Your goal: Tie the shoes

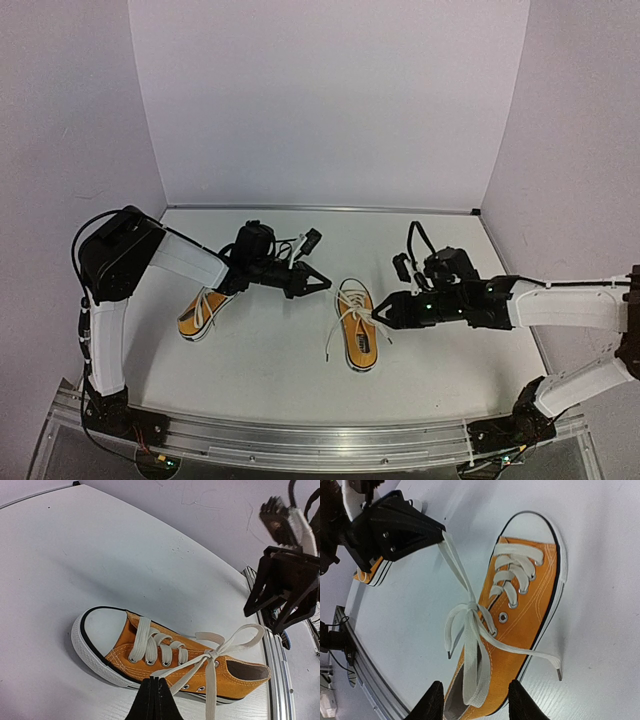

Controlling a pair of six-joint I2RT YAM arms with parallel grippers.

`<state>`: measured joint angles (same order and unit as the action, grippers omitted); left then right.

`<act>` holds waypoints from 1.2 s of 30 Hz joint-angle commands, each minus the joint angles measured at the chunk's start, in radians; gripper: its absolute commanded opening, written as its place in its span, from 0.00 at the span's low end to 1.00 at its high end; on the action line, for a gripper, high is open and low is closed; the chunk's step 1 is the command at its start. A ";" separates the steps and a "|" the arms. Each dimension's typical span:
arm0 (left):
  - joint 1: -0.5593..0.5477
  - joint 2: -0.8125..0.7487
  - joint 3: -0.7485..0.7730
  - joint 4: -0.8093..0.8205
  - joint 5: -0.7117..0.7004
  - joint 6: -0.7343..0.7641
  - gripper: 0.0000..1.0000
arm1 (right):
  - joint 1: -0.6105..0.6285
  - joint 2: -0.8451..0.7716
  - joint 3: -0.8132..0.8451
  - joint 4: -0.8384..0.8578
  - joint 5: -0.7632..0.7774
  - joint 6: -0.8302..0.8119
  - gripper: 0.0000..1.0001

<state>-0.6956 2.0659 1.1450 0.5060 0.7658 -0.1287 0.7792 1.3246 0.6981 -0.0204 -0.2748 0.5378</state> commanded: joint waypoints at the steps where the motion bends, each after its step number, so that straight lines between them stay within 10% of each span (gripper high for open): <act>1: 0.007 0.002 0.037 0.026 -0.003 0.004 0.00 | 0.083 -0.044 0.172 -0.206 0.184 -0.122 0.41; 36: 0.006 -0.001 0.039 0.026 -0.009 0.007 0.00 | 0.120 0.329 0.401 -0.373 0.225 -0.288 0.22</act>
<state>-0.6956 2.0659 1.1450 0.5060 0.7650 -0.1291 0.8936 1.6459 1.0676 -0.3803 -0.0710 0.2641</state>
